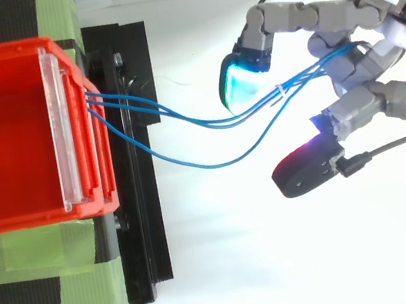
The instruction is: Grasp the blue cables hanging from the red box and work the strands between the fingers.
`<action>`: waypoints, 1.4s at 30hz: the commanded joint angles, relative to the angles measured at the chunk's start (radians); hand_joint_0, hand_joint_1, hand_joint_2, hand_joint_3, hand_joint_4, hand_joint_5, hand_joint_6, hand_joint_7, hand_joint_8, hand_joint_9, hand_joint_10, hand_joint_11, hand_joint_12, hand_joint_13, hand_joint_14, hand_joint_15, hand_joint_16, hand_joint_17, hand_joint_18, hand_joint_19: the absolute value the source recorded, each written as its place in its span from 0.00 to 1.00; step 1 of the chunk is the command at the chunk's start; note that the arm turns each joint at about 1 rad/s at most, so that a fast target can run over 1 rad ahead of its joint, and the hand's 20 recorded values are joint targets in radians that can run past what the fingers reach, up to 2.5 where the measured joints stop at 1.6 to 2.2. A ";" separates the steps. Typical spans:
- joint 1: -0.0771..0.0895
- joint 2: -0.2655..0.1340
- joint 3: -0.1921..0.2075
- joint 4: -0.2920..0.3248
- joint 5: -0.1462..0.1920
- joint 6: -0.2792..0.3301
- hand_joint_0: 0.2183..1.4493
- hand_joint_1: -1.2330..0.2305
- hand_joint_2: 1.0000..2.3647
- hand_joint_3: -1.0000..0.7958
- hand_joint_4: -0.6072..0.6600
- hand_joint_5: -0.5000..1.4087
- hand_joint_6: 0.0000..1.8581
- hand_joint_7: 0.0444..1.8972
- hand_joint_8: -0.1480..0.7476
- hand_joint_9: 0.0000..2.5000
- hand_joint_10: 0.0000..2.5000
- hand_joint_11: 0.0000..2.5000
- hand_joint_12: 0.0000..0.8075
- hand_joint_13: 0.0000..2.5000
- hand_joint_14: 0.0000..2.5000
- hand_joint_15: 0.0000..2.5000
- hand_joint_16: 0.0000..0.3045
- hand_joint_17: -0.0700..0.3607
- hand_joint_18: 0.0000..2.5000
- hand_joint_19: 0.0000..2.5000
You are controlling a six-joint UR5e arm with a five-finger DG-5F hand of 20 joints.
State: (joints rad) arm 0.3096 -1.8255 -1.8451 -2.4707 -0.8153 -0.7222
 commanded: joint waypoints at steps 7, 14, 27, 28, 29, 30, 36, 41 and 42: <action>0.000 0.000 0.004 0.015 0.001 0.003 0.47 0.37 0.00 0.07 0.70 0.51 0.00 0.76 0.76 0.71 1.00 1.00 0.85 0.78 1.00 0.68 0.80 0.58 1.00 0.24; -0.015 0.000 0.018 0.026 0.033 0.020 0.47 0.38 0.00 0.08 0.70 0.51 0.00 0.76 0.76 0.71 1.00 1.00 0.85 0.78 1.00 0.68 0.80 0.58 1.00 0.24; -0.010 0.002 0.032 0.016 0.030 0.015 0.52 0.37 0.01 0.16 0.69 0.52 0.00 0.77 0.76 0.71 1.00 1.00 0.85 0.78 1.00 0.68 0.80 0.58 1.00 0.24; -0.010 0.002 0.032 0.016 0.030 0.015 0.52 0.37 0.01 0.16 0.69 0.52 0.00 0.77 0.76 0.71 1.00 1.00 0.85 0.78 1.00 0.68 0.80 0.58 1.00 0.24; -0.010 0.002 0.032 0.016 0.030 0.015 0.52 0.38 0.01 0.17 0.68 0.53 0.00 0.77 0.76 0.71 1.00 1.00 0.85 0.78 1.00 0.68 0.80 0.58 1.00 0.24; -0.010 0.002 0.032 0.016 0.030 0.015 0.52 0.38 0.01 0.17 0.68 0.53 0.00 0.77 0.76 0.71 1.00 1.00 0.85 0.78 1.00 0.68 0.80 0.58 1.00 0.24; -0.010 0.000 0.032 0.016 0.030 0.014 0.51 0.38 0.01 0.25 0.64 0.56 0.00 0.78 0.76 0.71 1.00 1.00 0.85 0.78 1.00 0.68 0.80 0.58 1.00 0.24; -0.012 0.002 0.032 0.016 0.033 0.014 0.50 0.40 0.01 0.21 0.65 0.55 0.00 0.77 0.76 0.71 1.00 1.00 0.85 0.78 1.00 0.68 0.80 0.58 1.00 0.24; -0.012 0.002 0.032 0.016 0.033 0.014 0.49 0.40 0.01 0.20 0.66 0.54 0.00 0.77 0.76 0.71 1.00 1.00 0.85 0.78 1.00 0.68 0.80 0.58 1.00 0.24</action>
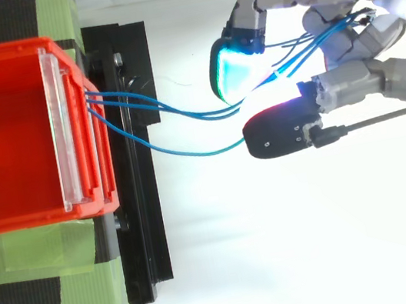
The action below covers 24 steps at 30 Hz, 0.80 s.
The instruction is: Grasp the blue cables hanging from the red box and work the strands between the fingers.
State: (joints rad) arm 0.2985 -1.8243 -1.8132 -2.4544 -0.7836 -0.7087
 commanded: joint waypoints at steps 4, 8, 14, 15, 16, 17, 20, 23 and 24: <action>-0.004 0.000 0.002 0.003 0.001 0.000 0.48 0.41 0.01 0.18 0.67 0.53 0.00 0.76 0.76 0.71 1.00 1.00 0.85 0.78 1.00 0.68 0.80 0.58 1.00 0.24; -0.005 -0.001 0.018 0.000 0.003 0.000 0.47 0.41 0.01 0.16 0.68 0.52 0.00 0.75 0.76 0.71 1.00 1.00 0.85 0.78 1.00 0.68 0.80 0.58 1.00 0.24; -0.005 0.000 0.018 0.000 0.003 -0.002 0.46 0.41 0.01 0.15 0.68 0.52 0.00 0.75 0.76 0.71 1.00 1.00 0.85 0.78 1.00 0.68 0.80 0.58 1.00 0.24; -0.005 0.000 0.018 0.000 0.003 -0.002 0.46 0.41 0.01 0.15 0.68 0.52 0.00 0.75 0.76 0.71 1.00 1.00 0.85 0.78 1.00 0.68 0.80 0.58 1.00 0.24; -0.005 0.000 0.017 0.000 0.003 -0.002 0.45 0.41 0.01 0.14 0.68 0.52 0.00 0.75 0.76 0.71 1.00 1.00 0.85 0.78 1.00 0.68 0.80 0.58 1.00 0.24; -0.005 0.000 0.017 0.000 0.003 -0.003 0.45 0.41 0.01 0.14 0.68 0.52 0.00 0.75 0.76 0.71 1.00 1.00 0.85 0.78 1.00 0.68 0.80 0.58 1.00 0.24; -0.007 -0.001 0.017 0.000 0.033 -0.011 0.45 0.41 0.01 0.14 0.69 0.52 0.00 0.75 0.76 0.71 1.00 1.00 0.85 0.78 1.00 0.68 0.80 0.58 1.00 0.24; -0.007 -0.001 0.018 0.000 0.046 -0.011 0.45 0.41 0.01 0.14 0.68 0.52 0.00 0.75 0.76 0.71 1.00 1.00 0.85 0.78 1.00 0.68 0.80 0.58 1.00 0.24; -0.009 -0.001 0.017 0.000 0.046 -0.011 0.45 0.41 0.01 0.14 0.68 0.52 0.00 0.75 0.76 0.71 1.00 1.00 0.85 0.78 1.00 0.68 0.80 0.58 1.00 0.24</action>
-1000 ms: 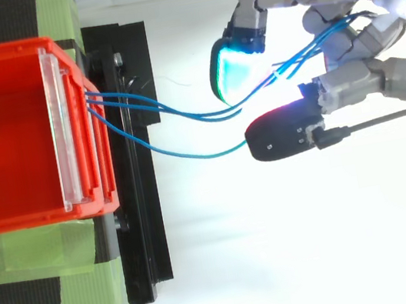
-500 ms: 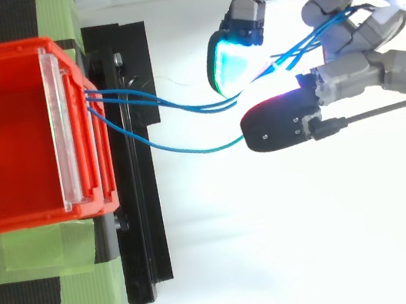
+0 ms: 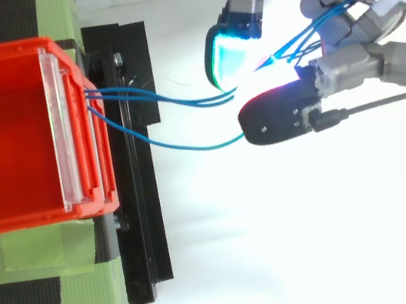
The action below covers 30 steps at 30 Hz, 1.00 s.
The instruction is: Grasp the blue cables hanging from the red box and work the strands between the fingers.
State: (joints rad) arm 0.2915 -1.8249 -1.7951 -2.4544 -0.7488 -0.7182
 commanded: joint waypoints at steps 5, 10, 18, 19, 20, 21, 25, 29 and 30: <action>-0.002 0.001 -0.001 0.002 0.012 -0.003 0.44 0.41 0.01 0.11 0.68 0.52 0.00 0.75 0.76 0.71 1.00 1.00 0.85 0.78 1.00 0.68 0.80 0.58 1.00 0.24; -0.003 -0.001 -0.001 0.002 0.012 -0.003 0.44 0.41 0.01 0.12 0.68 0.52 0.00 0.75 0.76 0.71 1.00 1.00 0.85 0.78 1.00 0.68 0.80 0.58 1.00 0.24; -0.003 0.001 0.000 0.002 0.012 -0.001 0.54 0.38 0.01 0.31 0.71 0.53 0.00 0.73 0.76 0.71 1.00 1.00 0.85 0.78 1.00 0.68 0.80 0.58 1.00 0.24; -0.003 -0.001 0.000 0.002 0.012 -0.001 0.54 0.38 0.01 0.32 0.71 0.53 0.00 0.73 0.76 0.71 1.00 1.00 0.85 0.78 1.00 0.68 0.80 0.58 1.00 0.24; -0.005 -0.001 0.000 0.003 0.012 -0.003 0.55 0.38 0.01 0.33 0.71 0.53 0.00 0.73 0.76 0.71 1.00 1.00 0.85 0.78 1.00 0.68 0.80 0.58 1.00 0.24; -0.003 -0.001 -0.001 0.002 0.012 -0.003 0.55 0.38 0.01 0.33 0.71 0.52 0.01 0.73 0.76 0.71 1.00 1.00 0.85 0.78 1.00 0.68 0.80 0.58 1.00 0.24; -0.003 -0.001 0.000 0.003 0.016 0.003 0.56 0.39 0.01 0.37 0.72 0.52 0.00 0.74 0.76 0.71 1.00 1.00 0.85 0.78 1.00 0.68 0.80 0.58 1.00 0.24; 0.005 -0.001 -0.001 0.005 0.020 0.028 0.57 0.40 0.01 0.42 0.72 0.52 0.00 0.76 0.76 0.71 1.00 1.00 0.85 0.78 1.00 0.68 0.80 0.58 1.00 0.24; 0.008 -0.001 -0.001 0.006 0.020 0.036 0.57 0.40 0.01 0.44 0.73 0.52 0.00 0.77 0.76 0.71 1.00 1.00 0.85 0.78 1.00 0.68 0.80 0.58 1.00 0.24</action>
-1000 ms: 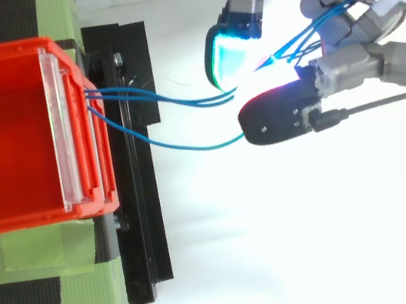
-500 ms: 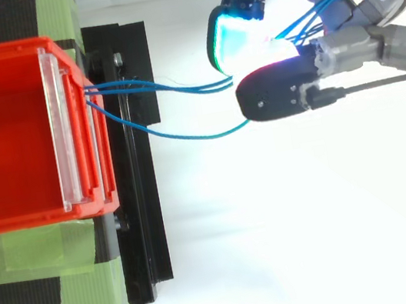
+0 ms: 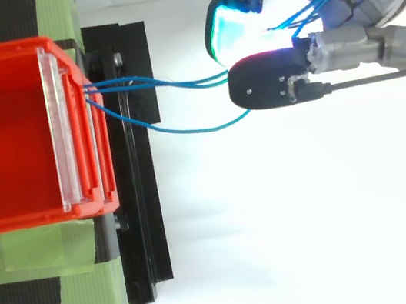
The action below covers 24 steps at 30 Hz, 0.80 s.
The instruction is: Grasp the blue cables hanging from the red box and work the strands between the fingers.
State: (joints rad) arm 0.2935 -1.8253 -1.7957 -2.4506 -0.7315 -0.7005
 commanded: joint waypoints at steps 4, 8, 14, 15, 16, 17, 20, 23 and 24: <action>0.006 0.000 -0.001 0.004 0.000 0.033 0.61 0.41 0.01 0.53 0.73 0.51 0.00 0.76 0.76 0.71 1.00 1.00 0.85 0.78 1.00 0.68 0.80 0.58 1.00 0.24; 0.013 -0.011 0.001 0.024 -0.002 0.039 0.62 0.41 0.01 0.53 0.73 0.51 0.00 0.76 0.76 0.71 1.00 1.00 0.85 0.78 1.00 0.68 0.80 0.58 1.00 0.24; 0.026 -0.035 0.001 0.038 -0.003 0.069 0.63 0.41 0.01 0.52 0.73 0.51 0.00 0.76 0.76 0.71 1.00 1.00 0.85 0.78 1.00 0.68 0.80 0.58 1.00 0.24; 0.027 -0.043 0.001 0.041 -0.003 0.075 0.63 0.41 0.01 0.52 0.73 0.51 0.00 0.76 0.76 0.71 1.00 1.00 0.85 0.78 1.00 0.68 0.80 0.58 1.00 0.24; 0.030 -0.049 0.001 0.048 -0.005 0.090 0.63 0.41 0.01 0.52 0.72 0.51 0.00 0.76 0.76 0.71 1.00 1.00 0.85 0.78 1.00 0.68 0.80 0.58 1.00 0.24; 0.030 -0.051 -0.001 0.051 -0.005 0.095 0.63 0.41 0.01 0.52 0.73 0.51 0.00 0.76 0.76 0.71 1.00 1.00 0.85 0.78 1.00 0.68 0.80 0.58 1.00 0.24; 0.038 -0.069 -0.001 0.071 -0.009 0.110 0.63 0.41 0.01 0.52 0.73 0.51 0.00 0.76 0.76 0.71 1.00 1.00 0.85 0.78 1.00 0.68 0.80 0.58 1.00 0.24; 0.044 -0.084 0.001 0.081 -0.009 0.121 0.63 0.41 0.01 0.53 0.73 0.51 0.00 0.76 0.76 0.71 1.00 1.00 0.85 0.78 1.00 0.68 0.80 0.58 1.00 0.24; 0.047 -0.086 0.001 0.084 -0.011 0.128 0.63 0.41 0.01 0.53 0.73 0.51 0.00 0.76 0.76 0.71 1.00 1.00 0.85 0.78 1.00 0.68 0.80 0.58 1.00 0.24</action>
State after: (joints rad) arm 0.3328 -1.8969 -1.7952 -2.3787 -0.7403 -0.5890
